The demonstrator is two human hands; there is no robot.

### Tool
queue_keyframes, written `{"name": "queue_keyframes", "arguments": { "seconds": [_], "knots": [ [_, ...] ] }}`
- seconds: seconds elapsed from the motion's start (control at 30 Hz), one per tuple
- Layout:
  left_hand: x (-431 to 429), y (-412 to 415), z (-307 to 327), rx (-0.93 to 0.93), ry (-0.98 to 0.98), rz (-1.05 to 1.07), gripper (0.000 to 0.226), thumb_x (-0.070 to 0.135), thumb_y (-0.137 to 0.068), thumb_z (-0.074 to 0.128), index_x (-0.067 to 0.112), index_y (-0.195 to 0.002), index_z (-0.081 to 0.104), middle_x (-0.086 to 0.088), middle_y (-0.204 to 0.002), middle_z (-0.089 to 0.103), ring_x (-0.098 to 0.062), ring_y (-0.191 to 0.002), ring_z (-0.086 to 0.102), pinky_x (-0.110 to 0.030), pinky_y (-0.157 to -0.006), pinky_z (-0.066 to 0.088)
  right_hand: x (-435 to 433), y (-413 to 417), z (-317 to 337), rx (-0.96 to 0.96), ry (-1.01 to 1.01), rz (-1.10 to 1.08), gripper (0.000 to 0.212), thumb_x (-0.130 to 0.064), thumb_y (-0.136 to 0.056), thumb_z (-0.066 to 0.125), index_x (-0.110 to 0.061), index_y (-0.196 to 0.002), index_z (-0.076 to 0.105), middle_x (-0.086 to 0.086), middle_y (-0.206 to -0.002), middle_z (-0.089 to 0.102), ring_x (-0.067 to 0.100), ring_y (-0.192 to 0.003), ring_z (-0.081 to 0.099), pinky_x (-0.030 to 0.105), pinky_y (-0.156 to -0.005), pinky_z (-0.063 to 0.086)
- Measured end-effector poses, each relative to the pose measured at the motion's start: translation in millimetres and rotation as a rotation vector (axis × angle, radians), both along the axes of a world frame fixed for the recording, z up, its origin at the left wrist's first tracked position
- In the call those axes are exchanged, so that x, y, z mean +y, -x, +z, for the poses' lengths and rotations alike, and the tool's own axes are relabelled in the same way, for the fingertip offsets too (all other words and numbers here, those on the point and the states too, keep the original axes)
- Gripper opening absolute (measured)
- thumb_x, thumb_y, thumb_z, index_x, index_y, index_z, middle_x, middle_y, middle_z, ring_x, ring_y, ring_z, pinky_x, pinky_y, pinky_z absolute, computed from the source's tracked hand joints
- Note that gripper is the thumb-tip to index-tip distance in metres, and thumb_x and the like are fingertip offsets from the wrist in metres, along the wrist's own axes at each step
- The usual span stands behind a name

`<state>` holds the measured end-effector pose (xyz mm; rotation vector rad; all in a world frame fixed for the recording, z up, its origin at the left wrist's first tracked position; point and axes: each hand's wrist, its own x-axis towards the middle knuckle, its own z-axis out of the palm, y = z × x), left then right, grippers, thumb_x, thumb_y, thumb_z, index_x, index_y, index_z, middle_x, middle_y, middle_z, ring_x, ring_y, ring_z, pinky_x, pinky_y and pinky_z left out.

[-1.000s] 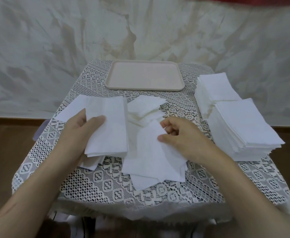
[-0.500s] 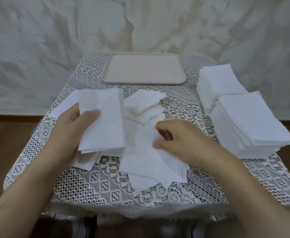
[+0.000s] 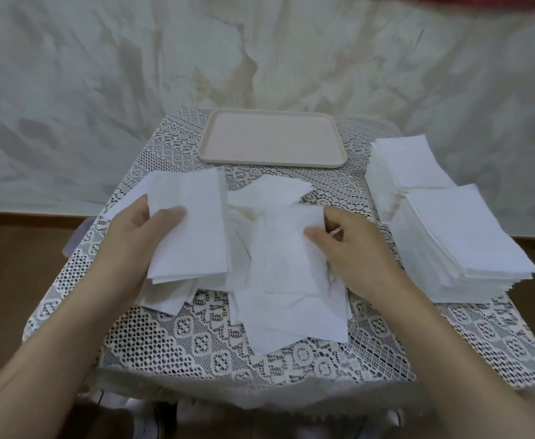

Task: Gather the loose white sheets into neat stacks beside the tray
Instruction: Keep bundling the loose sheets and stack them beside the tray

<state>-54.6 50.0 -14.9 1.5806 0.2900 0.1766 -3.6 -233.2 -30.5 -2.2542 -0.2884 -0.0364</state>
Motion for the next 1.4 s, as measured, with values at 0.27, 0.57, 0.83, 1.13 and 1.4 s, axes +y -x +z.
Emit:
{"name": "queue_keyframes", "arguments": {
  "seconds": [0.27, 0.57, 0.83, 1.13, 1.4],
  "knots": [
    [-4.9, -2.1, -2.2, 0.005, 0.021, -0.025, 0.021, 0.021, -0.104, 0.060, 0.032, -0.101, 0.078, -0.001, -0.101, 0.081, -0.018, -0.084, 0.077, -0.044, -0.079, 0.058, 11.8, -8.1, 2.3, 0.054, 0.151, 0.042, 0.029, -0.032, -0.102, 0.058, -0.013, -0.081, 0.049, 0.000, -0.074, 0.054, 0.024, -0.072, 0.050, 0.038, -0.064, 0.034],
    [-1.0, -0.8, -4.5, 0.023, 0.019, -0.035, 0.017, 0.021, -0.103, 0.061, 0.027, -0.110, 0.076, -0.003, -0.107, 0.081, -0.021, -0.090, 0.078, -0.049, -0.086, 0.058, 17.5, -6.5, 6.1, 0.047, 0.136, 0.004, 0.024, -0.031, -0.094, 0.068, -0.009, -0.090, 0.059, 0.007, -0.082, 0.065, 0.027, -0.078, 0.060, 0.038, -0.070, 0.046],
    [-5.7, -2.8, 0.0, 0.014, 0.023, -0.051, 0.017, 0.020, -0.104, 0.060, 0.025, -0.112, 0.074, -0.002, -0.104, 0.081, -0.018, -0.086, 0.078, -0.042, -0.079, 0.059, 7.2, -7.9, 0.0, 0.146, -0.080, 0.034, 0.007, -0.026, -0.091, 0.070, -0.023, -0.090, 0.065, -0.008, -0.080, 0.073, 0.025, -0.077, 0.068, 0.047, -0.076, 0.057],
    [-12.8, -2.9, -1.5, 0.017, 0.014, -0.049, 0.019, 0.019, -0.104, 0.060, 0.020, -0.117, 0.073, -0.003, -0.104, 0.081, -0.017, -0.087, 0.077, -0.032, -0.070, 0.061, 20.7, -13.8, -0.8, 0.098, -0.003, 0.008, 0.018, -0.032, -0.088, 0.070, -0.014, -0.088, 0.068, 0.011, -0.079, 0.065, 0.021, -0.066, 0.054, 0.035, -0.065, 0.041],
    [-11.1, -2.4, -2.6, 0.020, 0.013, -0.055, 0.019, 0.018, -0.105, 0.058, 0.022, -0.115, 0.073, -0.002, -0.105, 0.081, -0.018, -0.088, 0.077, -0.031, -0.068, 0.060, 19.1, -8.7, 3.5, 0.108, 0.153, 0.030, 0.017, -0.036, -0.089, 0.071, -0.021, -0.097, 0.067, -0.004, -0.092, 0.069, 0.020, -0.086, 0.063, 0.035, -0.076, 0.049]
  ]
}}
